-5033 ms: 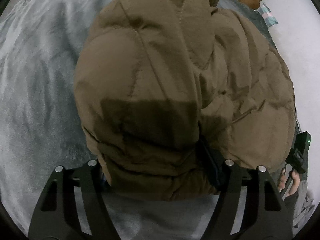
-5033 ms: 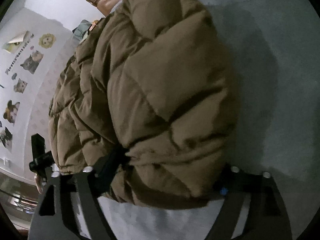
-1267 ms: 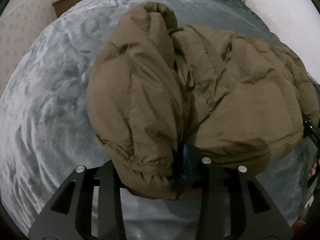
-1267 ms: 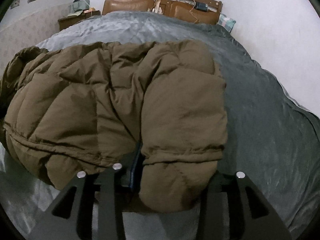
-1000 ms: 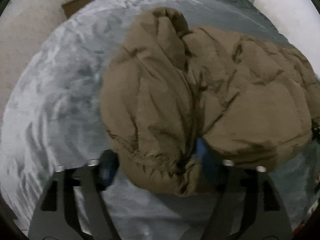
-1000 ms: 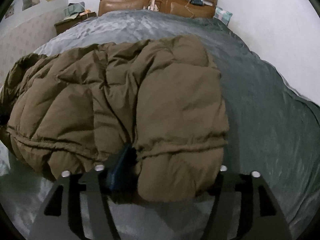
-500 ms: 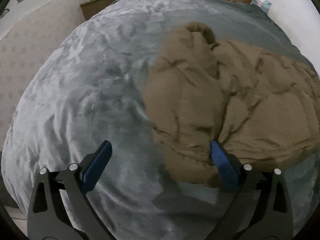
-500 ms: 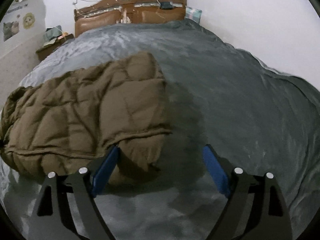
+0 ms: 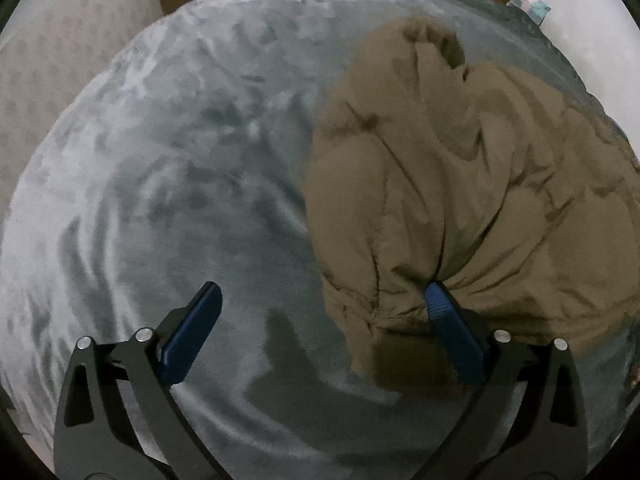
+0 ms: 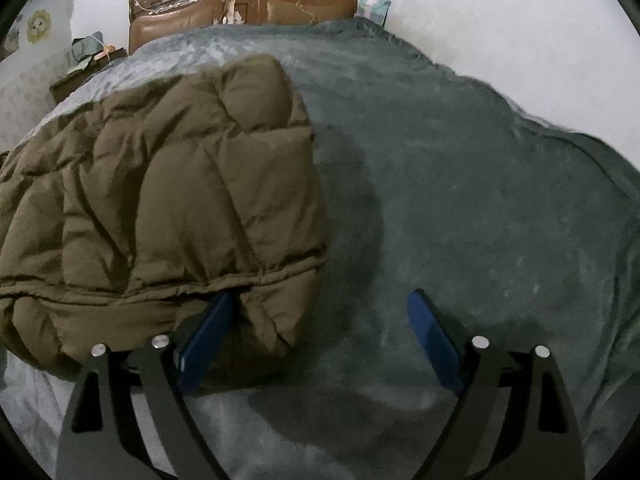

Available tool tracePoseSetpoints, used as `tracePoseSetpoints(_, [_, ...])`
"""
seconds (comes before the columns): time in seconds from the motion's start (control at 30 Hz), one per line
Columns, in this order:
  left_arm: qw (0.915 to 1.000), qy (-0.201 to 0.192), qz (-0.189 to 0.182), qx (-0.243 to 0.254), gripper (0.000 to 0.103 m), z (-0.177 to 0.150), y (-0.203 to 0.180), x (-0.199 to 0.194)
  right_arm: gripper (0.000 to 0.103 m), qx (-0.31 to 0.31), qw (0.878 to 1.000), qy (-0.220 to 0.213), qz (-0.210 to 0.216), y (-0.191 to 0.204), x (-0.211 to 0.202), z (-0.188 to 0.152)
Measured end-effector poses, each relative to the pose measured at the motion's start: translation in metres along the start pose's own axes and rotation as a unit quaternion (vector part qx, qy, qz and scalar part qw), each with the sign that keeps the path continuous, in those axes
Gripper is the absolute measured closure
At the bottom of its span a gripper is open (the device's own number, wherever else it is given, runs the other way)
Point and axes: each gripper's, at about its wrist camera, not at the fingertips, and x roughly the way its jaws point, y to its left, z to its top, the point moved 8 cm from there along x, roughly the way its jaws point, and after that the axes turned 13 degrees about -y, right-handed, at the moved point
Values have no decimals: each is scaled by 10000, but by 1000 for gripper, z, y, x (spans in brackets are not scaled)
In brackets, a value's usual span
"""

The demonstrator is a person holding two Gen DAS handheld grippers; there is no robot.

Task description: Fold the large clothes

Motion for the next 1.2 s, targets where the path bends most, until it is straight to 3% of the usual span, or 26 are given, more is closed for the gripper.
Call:
tracePoseSetpoints(0.2, [9986, -348, 350, 198, 3, 6, 9, -52, 13, 220, 9984, -446, 273, 17, -66, 27])
tracePoseSetpoints(0.3, [9974, -555, 436, 147, 3, 5, 8, -82, 2, 317, 9957, -712, 491, 37, -95, 37])
tracePoseSetpoints(0.37, [9968, -576, 511, 215, 3, 1, 2, -95, 2, 311, 9945, -807, 587, 52, -110, 41])
tracePoseSetpoints(0.57, [9960, -754, 370, 303, 3, -7, -16, -142, 2, 283, 9923, -840, 862, 97, -146, 45])
tracePoseSetpoints(0.73, [9929, -1106, 255, 347, 3, -3, -34, -180, 2, 94, 9914, -988, 855, 120, -168, 51])
tracePoseSetpoints(0.87, [9869, -1454, 437, 544, 3, -1, -44, -203, 2, 153, 9916, -791, 1015, 136, -177, 47])
tracePoseSetpoints(1.2, [9871, -1516, 187, 482, 3, 2, -62, -218, 2, -29, 9923, -922, 829, 149, -200, 55])
